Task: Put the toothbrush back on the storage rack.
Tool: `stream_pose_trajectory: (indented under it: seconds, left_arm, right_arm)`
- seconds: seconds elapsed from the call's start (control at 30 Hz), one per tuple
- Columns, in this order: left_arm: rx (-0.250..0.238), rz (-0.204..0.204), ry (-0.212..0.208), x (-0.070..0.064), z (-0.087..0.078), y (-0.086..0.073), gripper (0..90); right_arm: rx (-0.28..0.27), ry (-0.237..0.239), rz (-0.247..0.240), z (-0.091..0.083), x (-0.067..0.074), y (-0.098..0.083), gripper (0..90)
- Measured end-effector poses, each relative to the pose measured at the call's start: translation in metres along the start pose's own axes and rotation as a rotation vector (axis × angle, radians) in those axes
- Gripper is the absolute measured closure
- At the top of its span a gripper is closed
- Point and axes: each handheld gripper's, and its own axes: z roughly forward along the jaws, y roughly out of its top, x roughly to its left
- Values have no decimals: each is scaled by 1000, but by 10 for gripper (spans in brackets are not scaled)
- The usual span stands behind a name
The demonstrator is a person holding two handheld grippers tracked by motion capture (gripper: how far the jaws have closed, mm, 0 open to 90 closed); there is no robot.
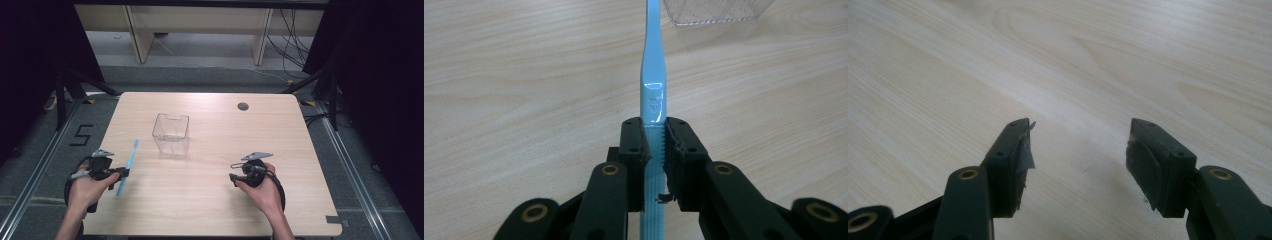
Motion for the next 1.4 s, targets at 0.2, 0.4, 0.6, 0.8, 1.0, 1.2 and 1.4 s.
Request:
stream_pose_trajectory:
  seconds: [0.2, 0.4, 0.6, 0.8, 1.0, 1.2, 1.4]
  left_arm:
    - [-61, -11, -3, 0, -4, 0, 783]
    - [-141, -22, -15, -1, -5, 2, 783]
    - [-211, -38, -12, -2, -8, 4, 784]
    - [-238, -47, -16, -3, -9, 4, 784]
    - [-264, -40, -15, -4, -10, 6, 784]
    - [-297, -37, -18, -3, -10, 6, 784]
    - [-337, -31, -20, -3, -11, 8, 784]
  right_arm:
    - [-13, 13, 12, -3, -1, 0, 435]
    - [-14, -5, 19, -5, 0, 1, 435]
    - [-11, -5, 30, -5, 1, 1, 435]
    - [-16, -6, 21, -5, 0, 1, 435]
    - [-20, -4, 28, -5, 1, 1, 435]
    - [-33, -2, 0, -4, -1, 1, 436]
    - [-32, -4, 25, -5, 0, 1, 437]
